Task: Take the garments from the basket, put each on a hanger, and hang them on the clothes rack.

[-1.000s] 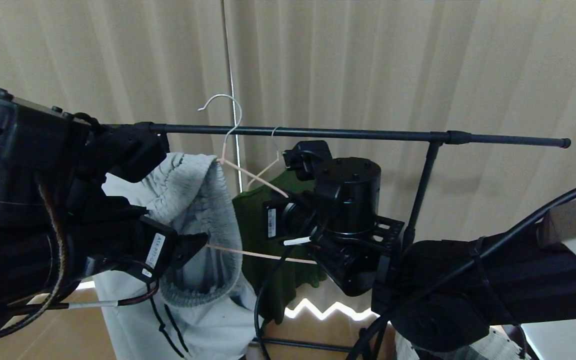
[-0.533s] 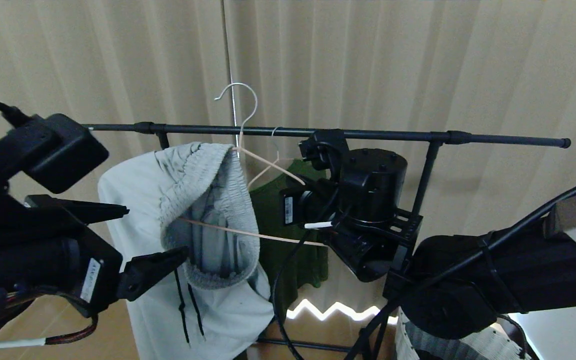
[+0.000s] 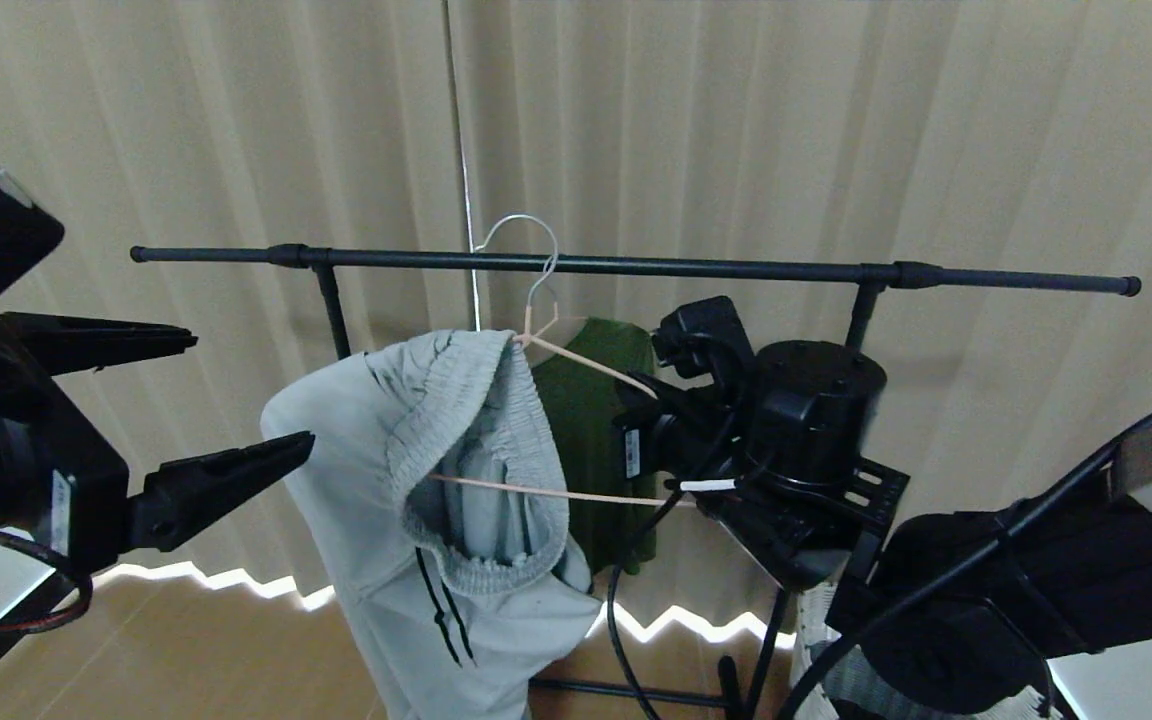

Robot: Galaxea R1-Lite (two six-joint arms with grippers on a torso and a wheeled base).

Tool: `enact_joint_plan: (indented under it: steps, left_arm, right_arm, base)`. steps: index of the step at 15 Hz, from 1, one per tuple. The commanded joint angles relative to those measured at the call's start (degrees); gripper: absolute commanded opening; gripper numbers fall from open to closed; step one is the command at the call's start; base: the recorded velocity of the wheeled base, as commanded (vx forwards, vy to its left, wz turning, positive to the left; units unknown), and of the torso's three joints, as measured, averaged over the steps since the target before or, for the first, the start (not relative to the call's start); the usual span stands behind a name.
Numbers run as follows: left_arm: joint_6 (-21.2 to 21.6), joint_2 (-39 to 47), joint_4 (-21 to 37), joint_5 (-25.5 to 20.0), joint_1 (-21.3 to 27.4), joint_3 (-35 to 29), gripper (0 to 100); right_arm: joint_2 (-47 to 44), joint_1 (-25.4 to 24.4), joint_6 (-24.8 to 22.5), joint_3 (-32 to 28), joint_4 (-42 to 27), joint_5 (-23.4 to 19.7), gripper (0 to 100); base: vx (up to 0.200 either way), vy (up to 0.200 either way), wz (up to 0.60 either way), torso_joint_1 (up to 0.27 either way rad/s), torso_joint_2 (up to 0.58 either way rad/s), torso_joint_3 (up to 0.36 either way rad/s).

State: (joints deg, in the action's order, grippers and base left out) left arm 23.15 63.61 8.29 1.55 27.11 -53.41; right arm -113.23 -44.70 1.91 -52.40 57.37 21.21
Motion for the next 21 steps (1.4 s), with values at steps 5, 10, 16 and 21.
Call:
enact_joint_plan:
  steps: [5, 10, 16, 21]
  left_arm:
    - [8.84, 4.5, -6.18, -9.02, -4.44, 2.52, 100]
    - [11.65, 9.16, -10.22, -9.28, -5.31, 3.57, 100]
    - [12.62, 10.83, -13.04, -12.1, -5.4, 3.13, 100]
    - [12.71, 12.15, -19.54, -13.06, -5.23, 3.92, 100]
  right_arm:
    - [4.51, 0.05, -0.16, 7.66, 4.59, -2.93, 0]
    - [7.05, -0.3, -0.24, 9.77, 5.47, -4.07, 0]
    - [9.16, -4.08, -0.24, 11.35, 5.47, -4.86, 0]
    - [9.25, -6.19, -0.24, 12.05, 5.56, -4.95, 0]
  base:
    - [0.0, 0.0, 0.0, 0.0, 0.0, 0.0]
    - [0.0, 0.0, 0.0, 0.0, 0.0, 0.0]
    - [0.0, 0.0, 0.0, 0.0, 0.0, 0.0]
    - [0.0, 0.0, 0.0, 0.0, 0.0, 0.0]
